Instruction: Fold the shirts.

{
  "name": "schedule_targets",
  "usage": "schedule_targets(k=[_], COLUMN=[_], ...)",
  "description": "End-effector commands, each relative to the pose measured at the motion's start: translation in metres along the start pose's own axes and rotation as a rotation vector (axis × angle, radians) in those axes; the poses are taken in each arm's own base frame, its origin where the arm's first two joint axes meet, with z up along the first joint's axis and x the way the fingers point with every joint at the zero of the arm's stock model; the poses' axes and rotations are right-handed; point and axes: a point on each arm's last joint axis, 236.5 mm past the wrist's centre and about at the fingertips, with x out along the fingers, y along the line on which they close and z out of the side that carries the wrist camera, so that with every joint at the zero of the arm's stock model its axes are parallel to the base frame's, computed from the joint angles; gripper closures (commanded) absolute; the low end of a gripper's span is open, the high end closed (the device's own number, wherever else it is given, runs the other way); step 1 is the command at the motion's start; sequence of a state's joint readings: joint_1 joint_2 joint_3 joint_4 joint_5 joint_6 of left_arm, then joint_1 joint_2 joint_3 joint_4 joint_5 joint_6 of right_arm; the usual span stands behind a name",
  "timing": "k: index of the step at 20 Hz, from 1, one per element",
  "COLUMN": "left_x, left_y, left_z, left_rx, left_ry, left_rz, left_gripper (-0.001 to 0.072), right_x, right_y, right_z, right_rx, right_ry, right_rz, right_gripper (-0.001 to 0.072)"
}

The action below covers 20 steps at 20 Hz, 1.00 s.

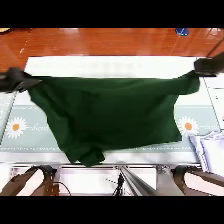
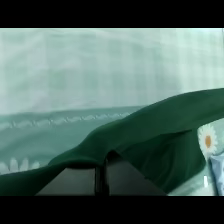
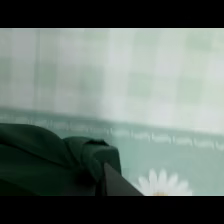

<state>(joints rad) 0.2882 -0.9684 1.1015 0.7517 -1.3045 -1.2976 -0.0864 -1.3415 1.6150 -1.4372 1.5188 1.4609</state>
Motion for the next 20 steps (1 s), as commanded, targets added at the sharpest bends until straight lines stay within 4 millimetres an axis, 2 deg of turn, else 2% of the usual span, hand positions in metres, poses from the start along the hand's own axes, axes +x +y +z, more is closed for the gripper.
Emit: schedule_targets(k=[1,4,6,9,12,13,14,15,16,18,19,20], left_x=[0.061,0.091,0.112,0.150,0.175,0.177,0.174,0.167,0.157,0.123,0.105,0.087], left_y=[0.032,0.045,0.055,0.066,0.073,0.073,0.073,0.073,0.072,0.075,0.082,0.093], left_z=[0.034,0.061,0.065,0.045,0.020,0.013,0.008,0.007,0.006,0.010,0.009,0.003], left_rx=[0.095,0.186,0.174,0.148,0.097,0.078,0.073,0.069,0.065,0.019,-0.060,-0.150], left_ry=[-0.023,-0.065,-0.077,0.006,0.099,0.128,0.150,0.164,0.185,0.238,0.271,0.316], left_rz=[0.024,0.052,0.070,0.061,0.044,0.035,0.025,0.017,0.003,-0.026,-0.011,0.016], left_gripper=[0.0685,0.0685,0.0684,0.0684,0.0684,0.0677,0.0595,0.0457,0.0353,0.0338,0.0338,0.0338], right_x=[0.057,0.065,0.077,0.110,0.138,0.141,0.139,0.132,0.122,0.088,0.070,0.051], right_y=[-0.009,-0.016,-0.018,-0.021,-0.021,-0.020,-0.020,-0.021,-0.025,-0.043,-0.053,-0.068], right_z=[0.063,0.108,0.117,0.108,0.084,0.078,0.072,0.064,0.056,0.040,0.032,0.015], right_rx=[0.035,0.084,0.109,0.120,0.124,0.114,0.095,0.053,-0.001,-0.039,-0.014,-0.013], right_ry=[-0.156,-0.326,-0.350,-0.280,-0.154,-0.127,-0.100,-0.060,-0.013,0.064,0.083,0.134], right_rz=[-0.018,-0.026,-0.018,-0.014,-0.009,-0.008,-0.008,-0.010,-0.024,-0.079,-0.105,-0.159], right_gripper=[0.0693,0.0693,0.0693,0.0692,0.0688,0.0627,0.0496,0.0393,0.0331,0.0239,0.0236,0.0227])
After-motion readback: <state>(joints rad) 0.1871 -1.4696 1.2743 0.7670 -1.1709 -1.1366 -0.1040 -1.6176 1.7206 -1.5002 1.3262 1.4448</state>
